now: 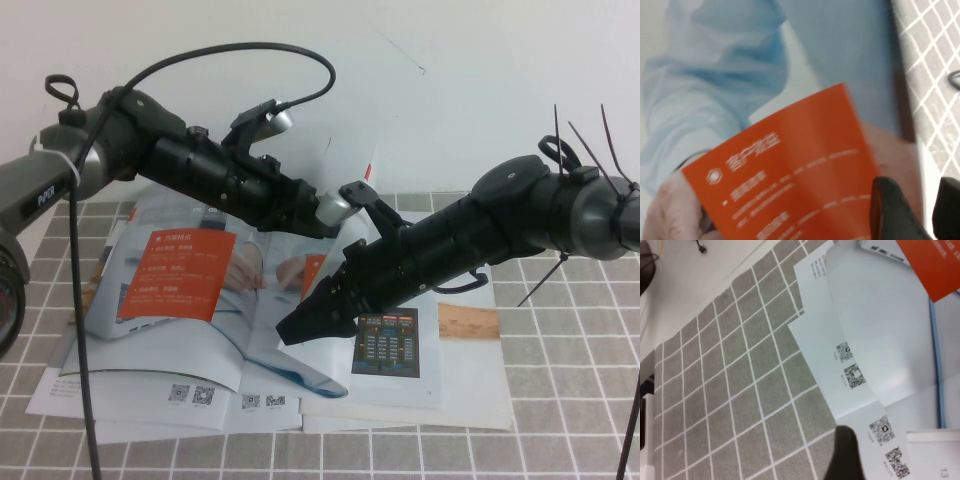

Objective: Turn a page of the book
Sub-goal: Open the closed book

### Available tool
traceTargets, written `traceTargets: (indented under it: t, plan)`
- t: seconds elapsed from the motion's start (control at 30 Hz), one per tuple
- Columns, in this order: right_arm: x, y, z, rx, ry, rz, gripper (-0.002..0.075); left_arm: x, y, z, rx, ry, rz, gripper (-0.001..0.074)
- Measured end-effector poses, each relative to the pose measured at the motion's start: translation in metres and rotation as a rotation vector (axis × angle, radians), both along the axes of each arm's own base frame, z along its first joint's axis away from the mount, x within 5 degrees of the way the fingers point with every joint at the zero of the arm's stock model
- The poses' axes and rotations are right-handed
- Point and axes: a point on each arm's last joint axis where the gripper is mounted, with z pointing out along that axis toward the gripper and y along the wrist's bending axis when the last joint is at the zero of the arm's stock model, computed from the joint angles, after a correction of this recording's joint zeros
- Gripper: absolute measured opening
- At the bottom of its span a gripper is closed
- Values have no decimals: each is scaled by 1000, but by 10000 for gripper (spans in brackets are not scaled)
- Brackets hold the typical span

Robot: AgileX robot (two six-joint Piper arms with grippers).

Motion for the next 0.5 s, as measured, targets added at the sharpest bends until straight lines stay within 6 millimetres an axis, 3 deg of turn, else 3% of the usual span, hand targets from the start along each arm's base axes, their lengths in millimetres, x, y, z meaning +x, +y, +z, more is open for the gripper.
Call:
traceTargets:
  t: [0.2, 0.5]
  plan:
    - [0, 0, 0, 0, 0, 0, 494, 3, -1, 18, -1, -24, -18, 185]
    - [0, 0, 0, -1, 0, 1, 493, 4, 1, 14, 39, -13, -19, 185]
